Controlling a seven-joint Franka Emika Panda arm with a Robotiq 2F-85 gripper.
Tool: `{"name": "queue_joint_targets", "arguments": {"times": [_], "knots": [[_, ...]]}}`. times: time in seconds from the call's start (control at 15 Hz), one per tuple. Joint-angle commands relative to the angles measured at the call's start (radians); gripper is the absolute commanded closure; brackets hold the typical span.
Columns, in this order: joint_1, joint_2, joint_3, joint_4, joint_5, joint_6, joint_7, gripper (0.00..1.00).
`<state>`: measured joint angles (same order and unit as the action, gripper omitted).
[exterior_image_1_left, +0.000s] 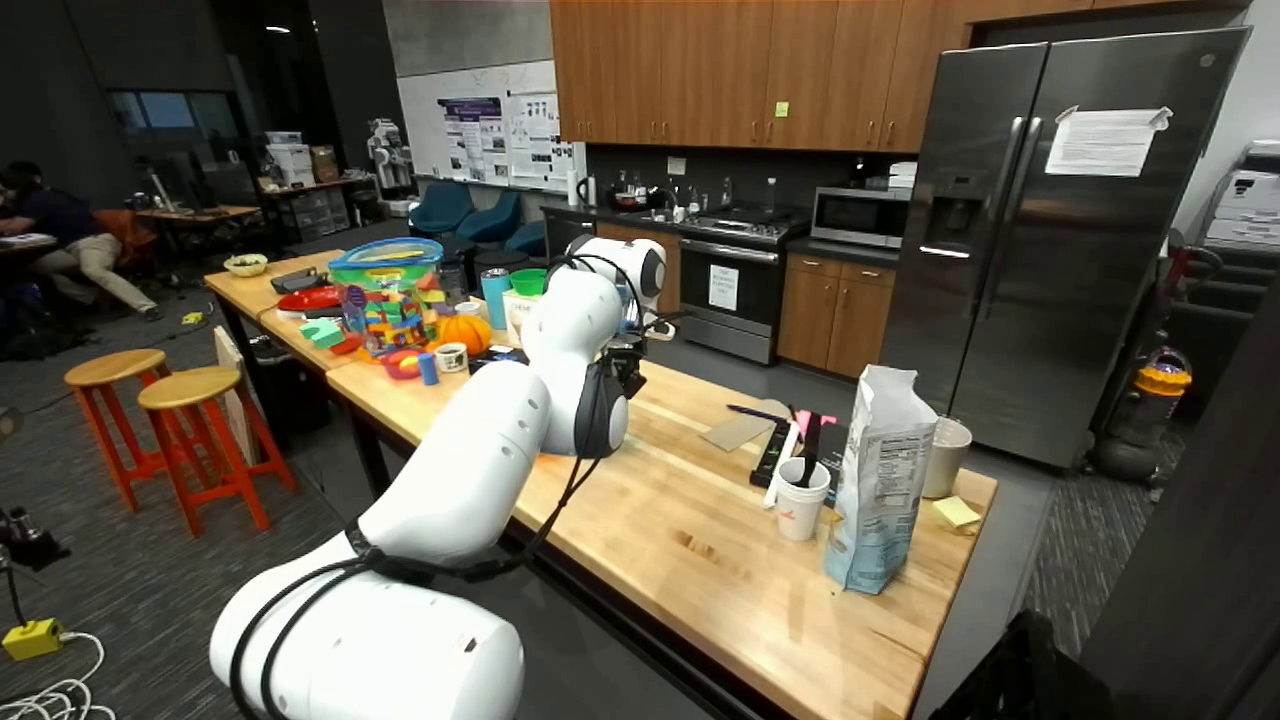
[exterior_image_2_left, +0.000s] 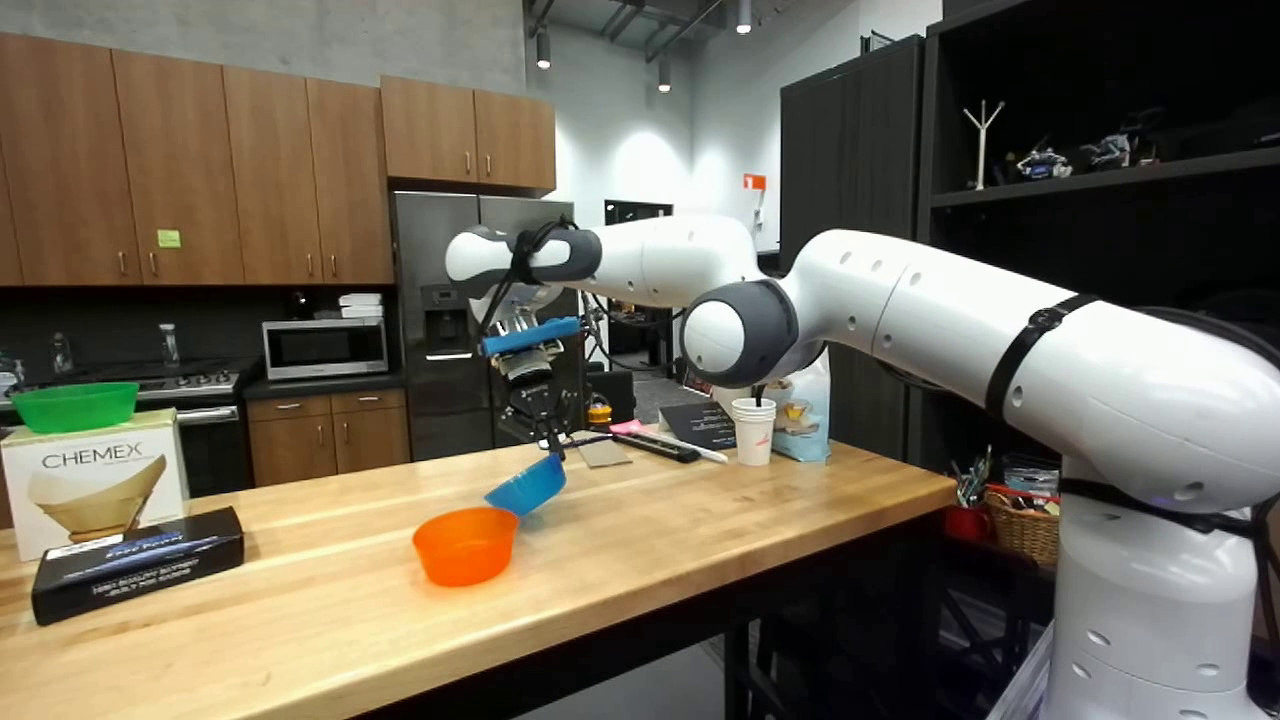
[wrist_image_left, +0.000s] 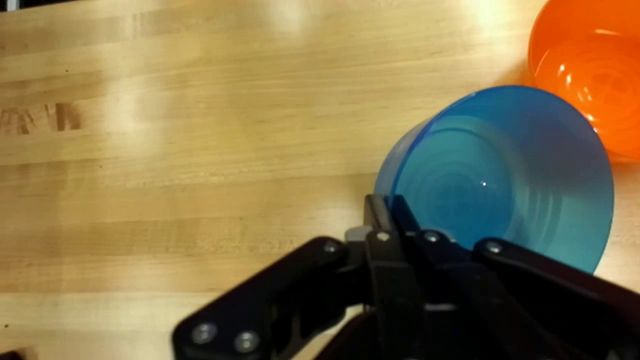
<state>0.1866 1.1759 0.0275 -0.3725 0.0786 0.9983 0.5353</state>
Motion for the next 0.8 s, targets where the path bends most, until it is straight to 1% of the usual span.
{"name": "queue_joint_targets", "arguments": {"times": [0.0,0.13,0.2,0.33,0.4,0.47,0.53,0.73], "knots": [[0.02,-0.007,-0.031,0.015,-0.039,0.044,-0.016,0.99],[0.024,-0.022,-0.035,-0.008,-0.046,0.063,-0.008,0.99],[0.021,-0.013,-0.023,-0.016,-0.031,0.06,-0.001,0.99],[0.022,0.001,-0.023,0.007,-0.03,0.049,0.005,0.99],[0.021,0.004,-0.023,0.012,-0.028,0.036,0.011,0.71],[0.02,0.002,-0.023,0.012,-0.028,0.029,0.016,0.71],[0.021,0.0,-0.024,0.012,-0.029,0.021,0.019,0.67],[0.023,-0.013,-0.027,0.002,-0.031,0.018,0.03,0.47]]}}
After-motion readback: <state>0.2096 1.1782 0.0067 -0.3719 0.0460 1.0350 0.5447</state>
